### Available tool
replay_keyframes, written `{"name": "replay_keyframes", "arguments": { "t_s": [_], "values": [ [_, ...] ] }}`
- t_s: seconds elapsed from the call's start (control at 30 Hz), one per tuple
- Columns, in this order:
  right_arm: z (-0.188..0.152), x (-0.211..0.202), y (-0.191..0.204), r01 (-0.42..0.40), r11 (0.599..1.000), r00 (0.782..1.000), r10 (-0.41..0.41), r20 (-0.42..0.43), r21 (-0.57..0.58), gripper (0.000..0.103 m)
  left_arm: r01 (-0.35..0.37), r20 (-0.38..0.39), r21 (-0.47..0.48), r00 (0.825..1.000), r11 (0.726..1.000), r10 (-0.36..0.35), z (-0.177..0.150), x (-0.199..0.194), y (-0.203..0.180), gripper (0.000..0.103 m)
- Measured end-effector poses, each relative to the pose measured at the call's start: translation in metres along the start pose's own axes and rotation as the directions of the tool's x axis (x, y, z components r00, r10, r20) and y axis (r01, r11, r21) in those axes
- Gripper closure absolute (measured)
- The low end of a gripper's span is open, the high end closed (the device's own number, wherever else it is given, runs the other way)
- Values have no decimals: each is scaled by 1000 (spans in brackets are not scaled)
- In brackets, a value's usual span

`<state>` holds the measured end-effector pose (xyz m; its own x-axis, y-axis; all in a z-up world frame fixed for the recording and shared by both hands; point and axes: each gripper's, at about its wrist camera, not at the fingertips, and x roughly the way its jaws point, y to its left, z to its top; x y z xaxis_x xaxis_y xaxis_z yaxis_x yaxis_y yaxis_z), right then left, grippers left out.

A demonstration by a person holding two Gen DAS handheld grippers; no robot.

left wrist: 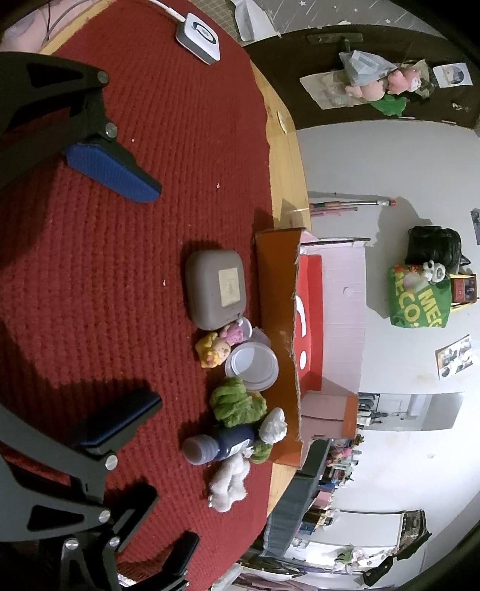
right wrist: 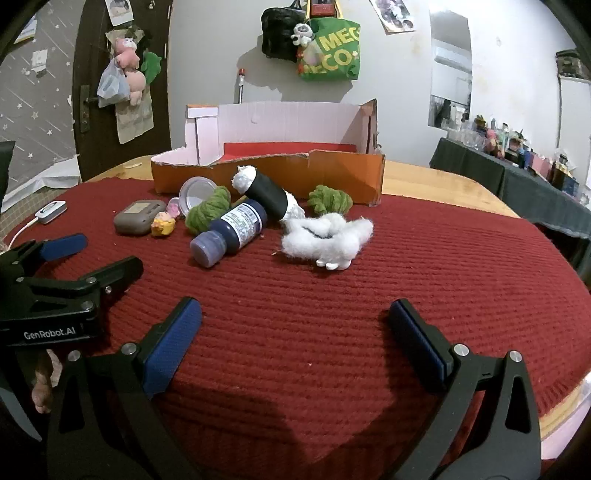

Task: Organize objects
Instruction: 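Move both tools toward the cluster of objects beside the box, then grasp the white fluffy toy with the right tool while the left tool grasps the grey case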

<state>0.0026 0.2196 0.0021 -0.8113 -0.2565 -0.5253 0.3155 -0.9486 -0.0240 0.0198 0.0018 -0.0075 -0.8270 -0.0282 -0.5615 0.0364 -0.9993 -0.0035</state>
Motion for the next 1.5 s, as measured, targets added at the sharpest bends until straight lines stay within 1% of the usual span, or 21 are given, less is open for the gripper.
{"name": "replay_keyframes", "arguments": {
  "t_s": [0.27, 0.37, 0.43, 0.5, 0.6, 0.7, 0.83, 0.97, 1.07, 1.23, 1.33, 1.5],
  "values": [
    [-2, 0, 1, 4, 1000, 1000, -4, 9, 1, 0, -5, 9, 0, 1000, 1000, 5, -1, -1, 1, 0],
    [-2, -1, 1, 3, 1000, 1000, -3, 9, 1, 0, -16, 31, 8, 999, 1000, 16, -2, -4, 0, 0],
    [-2, -1, 1, 4, 1000, 1000, -4, 9, 1, 0, -40, 52, 12, 998, 999, 40, -4, -7, -1, 0],
    [-2, -1, 1, 4, 1000, 1000, -4, 9, 1, 0, -48, 55, 8, 997, 999, 48, -6, -8, -1, 0],
    [-2, 0, 1, 3, 1000, 1000, -3, 7, 1, 0, -19, 20, -9, 1000, 1000, 19, -2, -5, 4, 0],
    [0, 1, 1, -1, 1000, 1000, 1, -15, -1, 0, -10, -16, 4, 1000, 1000, 10, 3, -4, 5, 0],
    [8, 4, 0, -15, 1000, 996, 14, -86, -10, 0, 5, -76, 32, 997, 999, -2, 11, -3, 6, 0],
    [17, 5, -4, -8, 1000, 991, 6, -136, -11, 0, -9, -95, 77, 995, 997, 17, 20, -3, 3, 0],
    [26, 4, -7, 7, 1000, 990, -9, -144, -19, 0, 18, -128, 67, 992, 998, -9, 30, 1, 4, 0],
    [41, 14, -17, 31, 999, 980, -32, -195, -7, 0, 58, -206, 48, 977, 997, -47, 42, 17, 5, 0],
    [46, 20, -21, 36, 999, 975, -36, -217, -7, 0, 66, -230, 19, 971, 998, -59, 47, 25, 9, 0],
    [49, 33, -23, 12, 1000, 966, -13, -258, -5, 0, 60, -242, 1, 969, 998, -58, 51, 32, 14, 0]
  ]
}}
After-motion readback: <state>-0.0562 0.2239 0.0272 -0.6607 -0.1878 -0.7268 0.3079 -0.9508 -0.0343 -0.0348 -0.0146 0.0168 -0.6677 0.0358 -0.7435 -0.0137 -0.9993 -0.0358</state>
